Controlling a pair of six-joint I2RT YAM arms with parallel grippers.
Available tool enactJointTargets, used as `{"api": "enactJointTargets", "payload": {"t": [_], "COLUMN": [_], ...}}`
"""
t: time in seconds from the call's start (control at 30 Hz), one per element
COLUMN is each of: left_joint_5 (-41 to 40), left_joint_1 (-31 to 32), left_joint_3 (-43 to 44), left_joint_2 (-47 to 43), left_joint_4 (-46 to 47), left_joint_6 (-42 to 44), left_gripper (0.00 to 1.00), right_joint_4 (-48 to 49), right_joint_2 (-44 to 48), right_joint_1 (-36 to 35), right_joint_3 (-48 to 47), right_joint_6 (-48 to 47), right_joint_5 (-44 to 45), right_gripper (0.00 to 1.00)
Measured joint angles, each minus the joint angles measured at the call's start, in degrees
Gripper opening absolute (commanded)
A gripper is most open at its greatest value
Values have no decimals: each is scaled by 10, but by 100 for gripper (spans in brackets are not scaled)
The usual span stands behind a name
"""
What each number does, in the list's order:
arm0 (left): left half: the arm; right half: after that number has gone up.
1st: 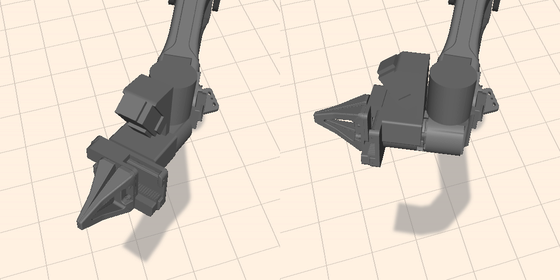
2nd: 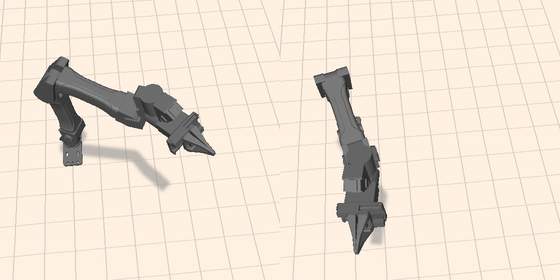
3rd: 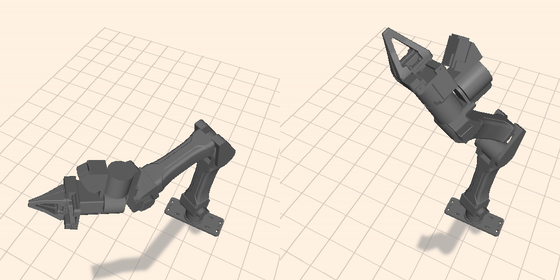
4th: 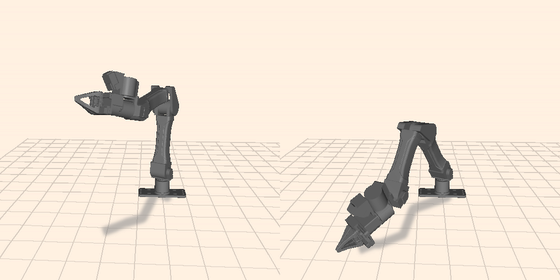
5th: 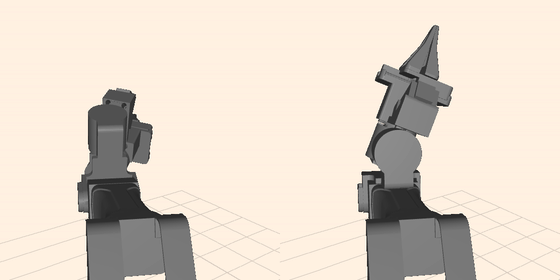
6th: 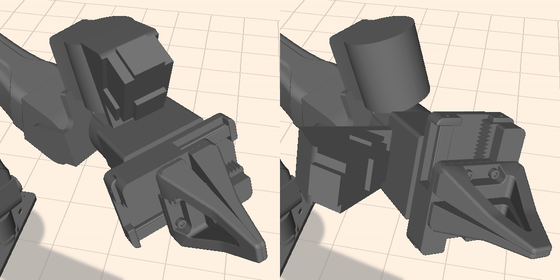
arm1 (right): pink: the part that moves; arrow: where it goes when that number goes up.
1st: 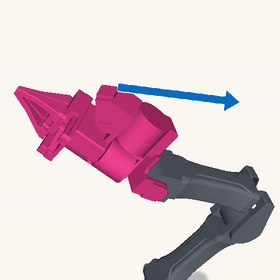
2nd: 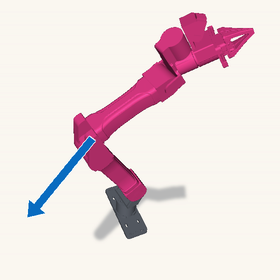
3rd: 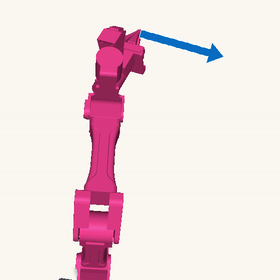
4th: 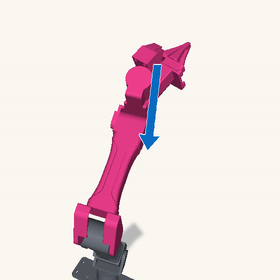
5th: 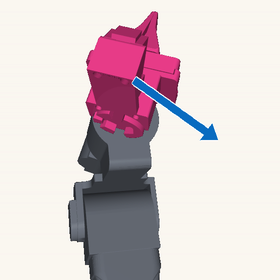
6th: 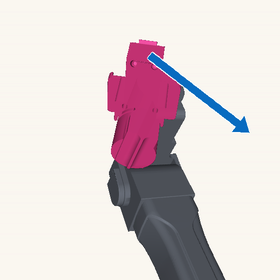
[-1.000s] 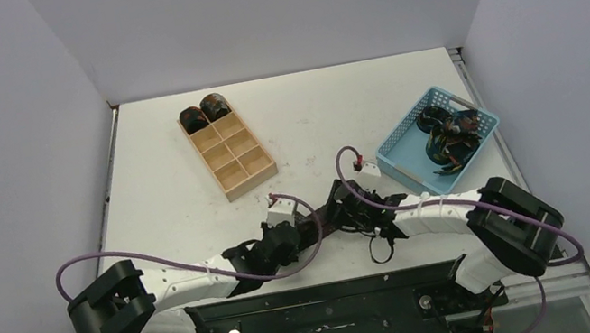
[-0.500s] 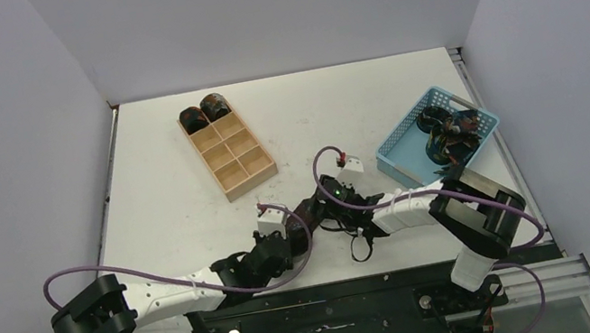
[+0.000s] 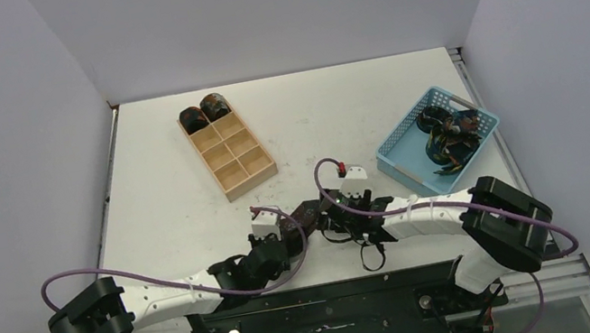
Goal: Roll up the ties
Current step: Flatten out the tie at the center of the board.
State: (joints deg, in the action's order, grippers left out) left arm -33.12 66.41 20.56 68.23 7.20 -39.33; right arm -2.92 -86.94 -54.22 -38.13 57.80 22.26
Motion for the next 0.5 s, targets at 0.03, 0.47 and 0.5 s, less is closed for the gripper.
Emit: {"api": "enactJointTargets", "payload": {"t": [0.03,0.47,0.5], "left_joint_5": [-2,-6,-6], "left_joint_1": [0,5,6], "left_joint_3": [-1,-30,-32], "left_joint_2": [0,-1,-1], "left_joint_4": [0,63,67], "left_joint_6": [-3,-40,-42], "left_gripper": [0,0,0], "right_joint_4": [-24,-38,-31], "right_joint_2": [8,7,1], "right_joint_1": [0,6,7], "right_joint_3": [0,-10,-14], "right_joint_6": [-2,18,21], "right_joint_5": [-3,-42,-45], "right_gripper": [67,70,69]}}
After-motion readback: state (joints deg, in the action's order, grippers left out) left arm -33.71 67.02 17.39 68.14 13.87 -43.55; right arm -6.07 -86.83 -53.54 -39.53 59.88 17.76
